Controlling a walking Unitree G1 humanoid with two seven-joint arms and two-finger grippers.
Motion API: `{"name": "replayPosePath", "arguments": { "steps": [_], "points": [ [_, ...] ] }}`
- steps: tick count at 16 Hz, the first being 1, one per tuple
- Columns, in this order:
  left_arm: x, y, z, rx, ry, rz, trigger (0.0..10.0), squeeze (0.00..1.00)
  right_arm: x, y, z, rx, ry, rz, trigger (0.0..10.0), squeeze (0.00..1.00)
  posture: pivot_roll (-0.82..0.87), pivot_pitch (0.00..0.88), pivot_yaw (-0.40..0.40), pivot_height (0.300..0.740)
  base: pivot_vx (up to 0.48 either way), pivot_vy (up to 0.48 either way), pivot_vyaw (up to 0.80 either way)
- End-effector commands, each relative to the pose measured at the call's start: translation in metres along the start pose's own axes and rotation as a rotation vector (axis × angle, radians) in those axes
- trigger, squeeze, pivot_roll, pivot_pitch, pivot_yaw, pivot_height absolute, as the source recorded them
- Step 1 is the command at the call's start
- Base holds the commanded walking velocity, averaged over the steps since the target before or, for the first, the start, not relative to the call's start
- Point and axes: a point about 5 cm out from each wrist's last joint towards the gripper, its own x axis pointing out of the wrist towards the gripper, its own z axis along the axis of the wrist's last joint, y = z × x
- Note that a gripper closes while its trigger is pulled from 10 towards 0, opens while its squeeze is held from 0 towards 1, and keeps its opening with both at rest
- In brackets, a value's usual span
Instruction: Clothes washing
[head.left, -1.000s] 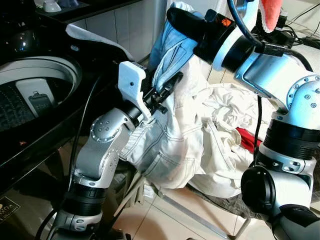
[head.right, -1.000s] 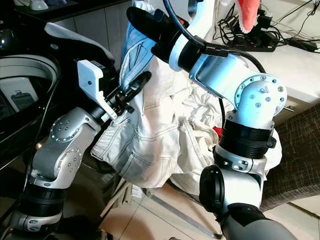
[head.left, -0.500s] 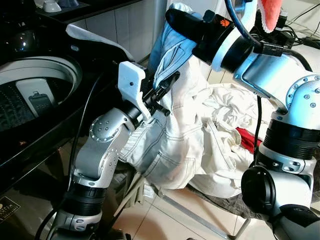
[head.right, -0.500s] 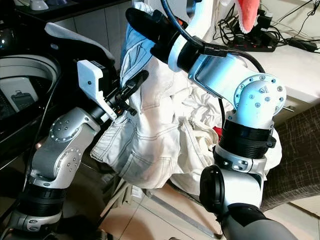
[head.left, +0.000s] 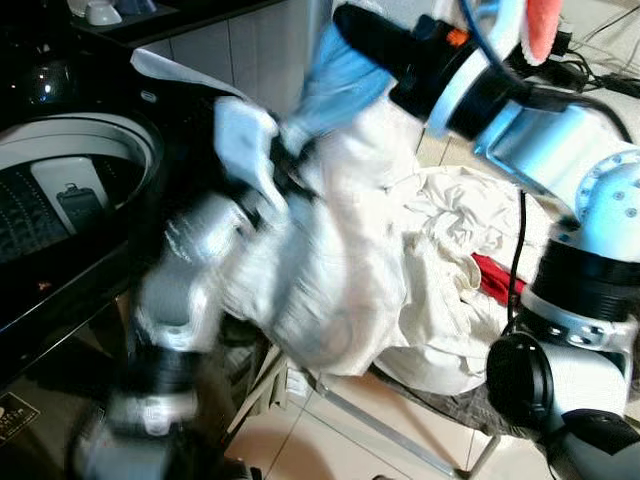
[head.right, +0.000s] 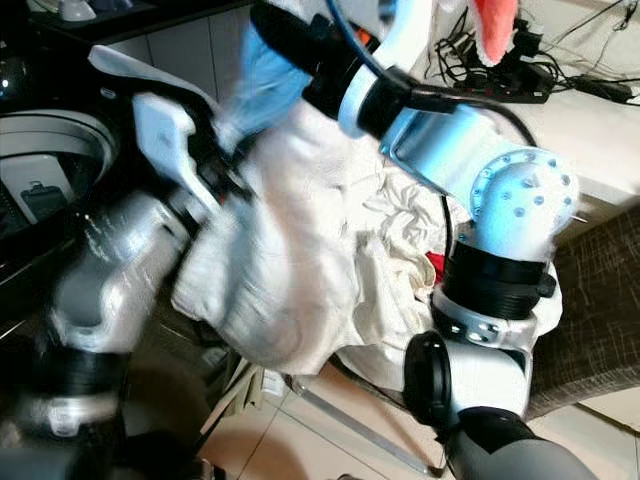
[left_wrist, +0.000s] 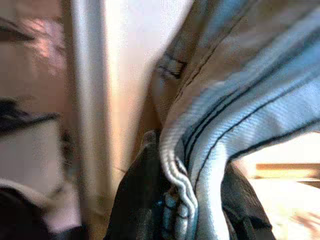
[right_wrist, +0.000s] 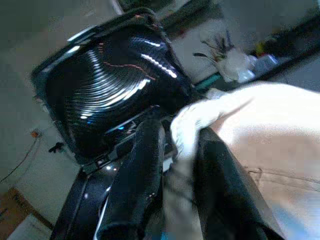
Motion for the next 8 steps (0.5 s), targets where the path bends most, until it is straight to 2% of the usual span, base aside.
{"name": "replayPosePath", "arguments": {
  "steps": [1, 2, 3, 4, 5, 6, 8],
  "points": [
    [0.005, 0.022, 0.009, 0.052, -0.010, 0.078, 0.0, 0.00, -0.010, 0.017, 0.014, -0.092, -0.078, 0.105, 10.0, 1.00, -0.01, 0.000, -0.056, 0.740, 0.000, 0.000, 0.00],
    [0.013, 0.036, 0.017, 0.105, -0.015, 0.106, 0.0, 0.00, -0.013, 0.021, 0.012, -0.130, -0.072, 0.131, 10.0, 1.00, -0.01, 0.000, -0.052, 0.740, 0.000, 0.000, 0.00],
    [0.026, 0.059, 0.036, 0.204, -0.030, 0.194, 0.0, 0.00, -0.016, 0.022, 0.009, -0.139, -0.063, 0.141, 10.0, 0.00, 0.00, 0.000, -0.051, 0.740, 0.000, 0.000, 0.00],
    [0.038, 0.085, 0.064, 0.347, -0.053, 0.312, 0.0, 0.00, -0.017, 0.020, 0.006, -0.169, -0.038, 0.121, 10.0, 0.00, 0.00, 0.000, -0.051, 0.740, 0.000, 0.000, 0.00],
    [0.041, 0.105, 0.090, 0.466, -0.084, 0.443, 0.0, 0.00, -0.017, 0.017, 0.004, -0.191, -0.022, 0.098, 10.0, 0.00, -0.01, 0.000, -0.043, 0.740, 0.000, 0.000, 0.00],
    [0.040, 0.117, 0.111, 0.589, -0.103, 0.549, 0.0, 0.00, -0.016, 0.016, 0.003, -0.197, -0.020, 0.092, 10.0, 0.00, -0.02, 0.000, -0.031, 0.740, 0.000, 0.000, 0.00],
    [0.034, 0.136, 0.156, 0.742, -0.204, 0.743, 0.0, 0.00, -0.016, 0.017, 0.002, -0.208, -0.027, 0.088, 10.0, 0.00, -0.03, 0.000, -0.011, 0.740, 0.000, 0.000, 0.00]
  ]
}}
